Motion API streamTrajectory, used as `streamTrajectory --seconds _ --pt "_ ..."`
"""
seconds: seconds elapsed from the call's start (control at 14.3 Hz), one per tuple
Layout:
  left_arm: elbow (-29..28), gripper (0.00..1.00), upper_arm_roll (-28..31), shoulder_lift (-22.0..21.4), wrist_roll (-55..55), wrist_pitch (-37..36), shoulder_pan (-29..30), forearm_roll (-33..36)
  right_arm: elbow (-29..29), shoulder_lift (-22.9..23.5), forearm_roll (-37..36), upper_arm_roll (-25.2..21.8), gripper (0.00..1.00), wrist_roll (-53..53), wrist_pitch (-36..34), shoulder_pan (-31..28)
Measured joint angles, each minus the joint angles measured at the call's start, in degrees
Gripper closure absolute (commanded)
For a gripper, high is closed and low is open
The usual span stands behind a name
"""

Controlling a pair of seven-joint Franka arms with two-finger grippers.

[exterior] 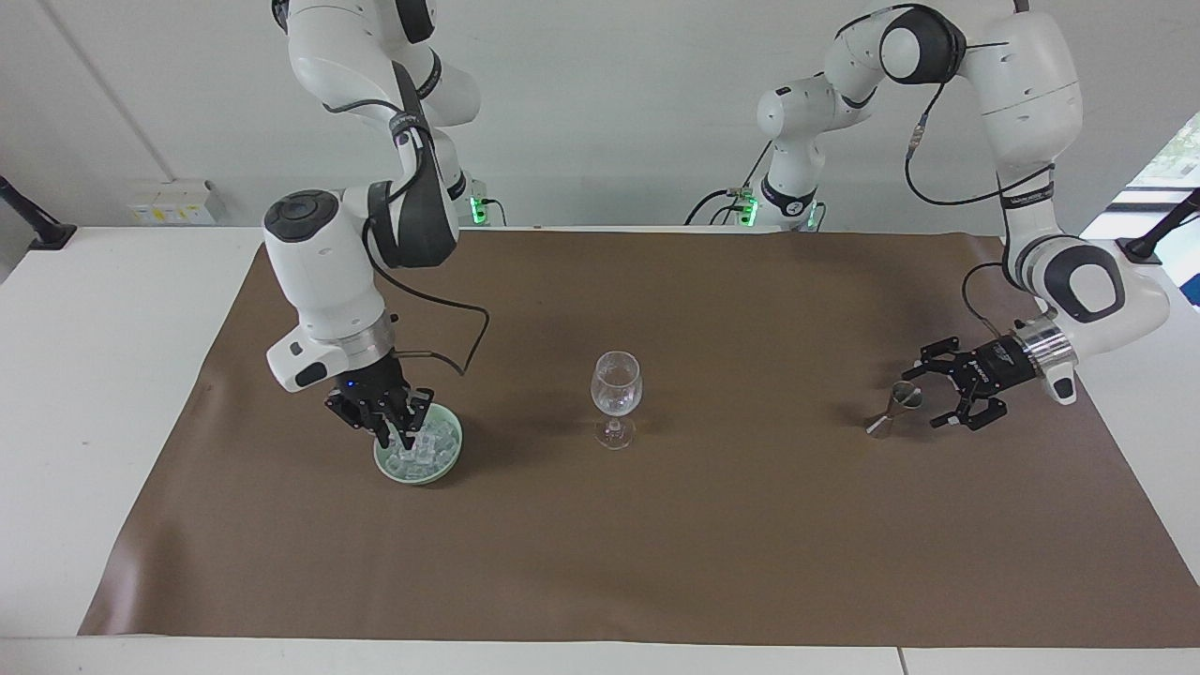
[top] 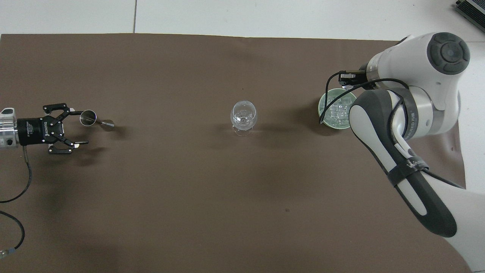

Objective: Pour wine and add ice with both arms
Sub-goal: 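Release the cup and withdraw the left gripper while the right gripper lifts ice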

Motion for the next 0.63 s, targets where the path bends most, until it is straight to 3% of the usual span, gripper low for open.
streamTrajectory --seconds 0.63 --pt "10.32 0.00 0.45 -4.91 12.40 -4.33 -1.62 15.36 4.83 0.00 0.91 4.09 0.94 21.50 -0.07 2.03"
